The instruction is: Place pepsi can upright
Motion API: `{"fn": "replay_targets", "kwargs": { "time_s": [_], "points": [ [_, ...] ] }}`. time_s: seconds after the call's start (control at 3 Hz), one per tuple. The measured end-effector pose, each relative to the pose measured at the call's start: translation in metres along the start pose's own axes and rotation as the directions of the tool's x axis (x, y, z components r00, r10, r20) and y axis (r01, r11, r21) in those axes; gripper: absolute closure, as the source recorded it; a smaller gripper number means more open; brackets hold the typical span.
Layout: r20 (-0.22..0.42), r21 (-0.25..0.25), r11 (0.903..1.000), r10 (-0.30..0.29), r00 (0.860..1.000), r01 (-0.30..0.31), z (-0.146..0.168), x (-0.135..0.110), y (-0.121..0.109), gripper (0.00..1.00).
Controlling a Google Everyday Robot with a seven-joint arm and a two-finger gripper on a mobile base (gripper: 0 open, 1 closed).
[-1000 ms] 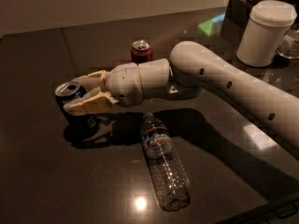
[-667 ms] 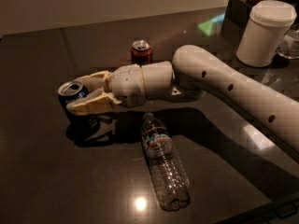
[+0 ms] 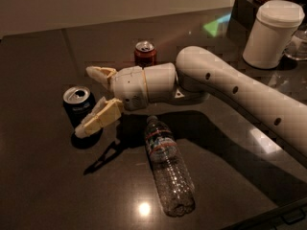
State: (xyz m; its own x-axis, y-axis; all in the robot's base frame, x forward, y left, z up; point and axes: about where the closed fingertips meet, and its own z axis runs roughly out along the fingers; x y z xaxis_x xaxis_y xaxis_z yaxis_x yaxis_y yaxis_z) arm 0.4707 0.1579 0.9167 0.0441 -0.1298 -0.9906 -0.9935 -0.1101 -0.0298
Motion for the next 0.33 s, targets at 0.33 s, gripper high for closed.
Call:
{"fn": "replay_targets", "kwargs": {
  "time_s": [0.33],
  "points": [
    [0.0,0.0,1.0,0.0,1.0,0.0,0.0001,0.0,0.0,0.0]
  ]
}}
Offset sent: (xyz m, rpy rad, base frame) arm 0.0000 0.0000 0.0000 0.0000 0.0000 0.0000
